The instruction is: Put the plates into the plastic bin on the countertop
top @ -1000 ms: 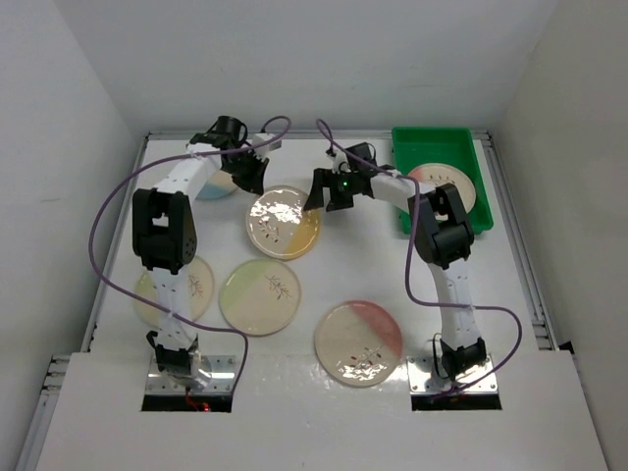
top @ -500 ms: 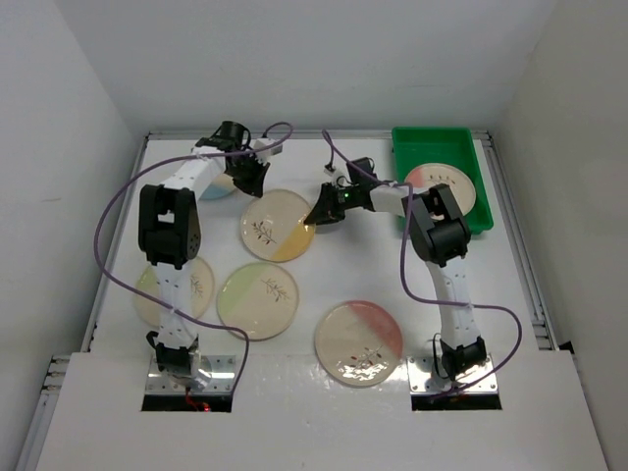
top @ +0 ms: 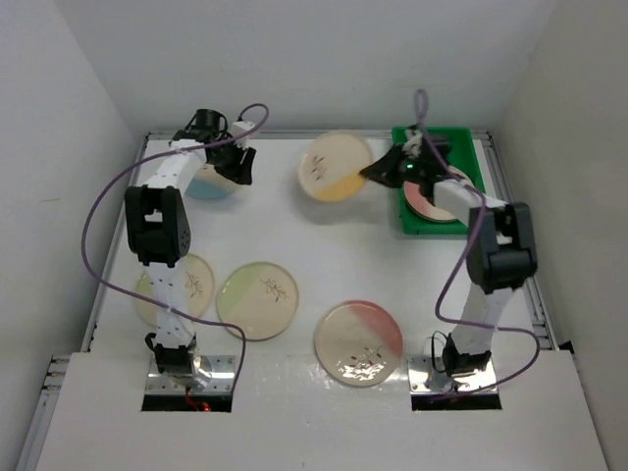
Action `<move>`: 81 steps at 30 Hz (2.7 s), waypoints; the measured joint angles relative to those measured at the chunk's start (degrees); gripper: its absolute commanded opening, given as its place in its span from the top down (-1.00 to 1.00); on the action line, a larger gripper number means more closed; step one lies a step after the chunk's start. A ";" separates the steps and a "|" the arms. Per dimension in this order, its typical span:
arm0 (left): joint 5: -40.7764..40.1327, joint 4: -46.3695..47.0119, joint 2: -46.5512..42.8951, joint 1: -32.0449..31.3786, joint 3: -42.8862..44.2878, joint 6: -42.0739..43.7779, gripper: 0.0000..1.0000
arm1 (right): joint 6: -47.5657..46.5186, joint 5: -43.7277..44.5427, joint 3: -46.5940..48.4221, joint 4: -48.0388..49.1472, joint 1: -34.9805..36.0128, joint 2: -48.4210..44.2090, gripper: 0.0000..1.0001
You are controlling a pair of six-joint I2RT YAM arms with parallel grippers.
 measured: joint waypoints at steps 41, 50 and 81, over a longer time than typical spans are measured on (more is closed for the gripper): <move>-1.16 -21.49 -7.50 -12.52 -26.34 29.29 -0.20 | 5.44 33.83 -15.58 -16.52 -26.34 -14.38 -0.33; -6.75 -19.98 -8.85 -14.25 -31.17 20.72 1.00 | -6.23 46.31 -12.90 -24.83 -16.11 -20.61 -0.57; 4.20 -10.93 -10.80 -10.43 -18.34 16.39 1.00 | -18.91 -13.25 5.03 -12.41 18.23 14.84 0.92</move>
